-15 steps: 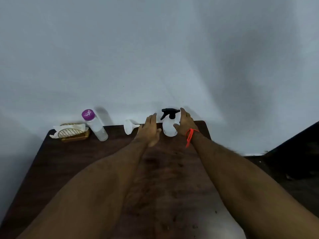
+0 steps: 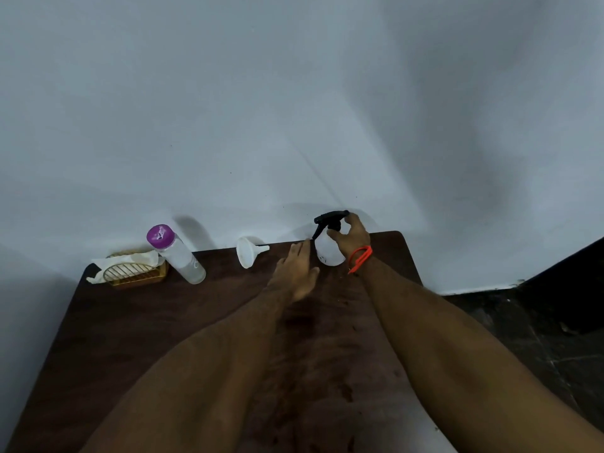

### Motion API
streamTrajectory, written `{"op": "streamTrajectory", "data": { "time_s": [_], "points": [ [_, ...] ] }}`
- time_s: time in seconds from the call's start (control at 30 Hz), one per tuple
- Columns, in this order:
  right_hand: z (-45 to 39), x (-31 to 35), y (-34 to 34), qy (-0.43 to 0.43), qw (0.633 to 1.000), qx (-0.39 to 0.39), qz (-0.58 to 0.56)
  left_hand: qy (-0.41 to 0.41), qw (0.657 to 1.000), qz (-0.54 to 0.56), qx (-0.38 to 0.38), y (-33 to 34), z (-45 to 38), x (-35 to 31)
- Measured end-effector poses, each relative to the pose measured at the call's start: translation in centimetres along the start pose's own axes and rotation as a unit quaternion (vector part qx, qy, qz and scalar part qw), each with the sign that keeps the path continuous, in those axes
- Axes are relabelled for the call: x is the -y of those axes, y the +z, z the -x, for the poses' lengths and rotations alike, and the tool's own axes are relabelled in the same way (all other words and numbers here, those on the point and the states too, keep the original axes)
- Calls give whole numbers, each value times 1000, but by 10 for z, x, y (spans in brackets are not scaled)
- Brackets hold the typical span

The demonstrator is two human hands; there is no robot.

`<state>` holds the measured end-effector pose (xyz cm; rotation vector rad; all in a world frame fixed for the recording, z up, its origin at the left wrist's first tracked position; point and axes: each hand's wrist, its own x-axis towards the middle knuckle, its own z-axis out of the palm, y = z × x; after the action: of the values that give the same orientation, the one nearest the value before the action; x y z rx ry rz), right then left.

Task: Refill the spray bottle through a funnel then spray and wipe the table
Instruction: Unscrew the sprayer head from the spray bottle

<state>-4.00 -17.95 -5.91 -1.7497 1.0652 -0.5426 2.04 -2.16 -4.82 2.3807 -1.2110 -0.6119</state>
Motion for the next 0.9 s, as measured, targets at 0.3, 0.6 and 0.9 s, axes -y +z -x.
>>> {"op": "streamTrajectory", "data": {
  "time_s": [0.3,0.6,0.9],
  "points": [
    [17,6,9,-24,1000,-16,-11,-11,1000,-10,-7,-2,10,19],
    [97,74,-4,-100,991,47,-69,5,979,108,-172,-22,52,2],
    [174,137,-34,-176,969,109,-136,1,944,181,-275,-59,118,-37]
  ]
}}
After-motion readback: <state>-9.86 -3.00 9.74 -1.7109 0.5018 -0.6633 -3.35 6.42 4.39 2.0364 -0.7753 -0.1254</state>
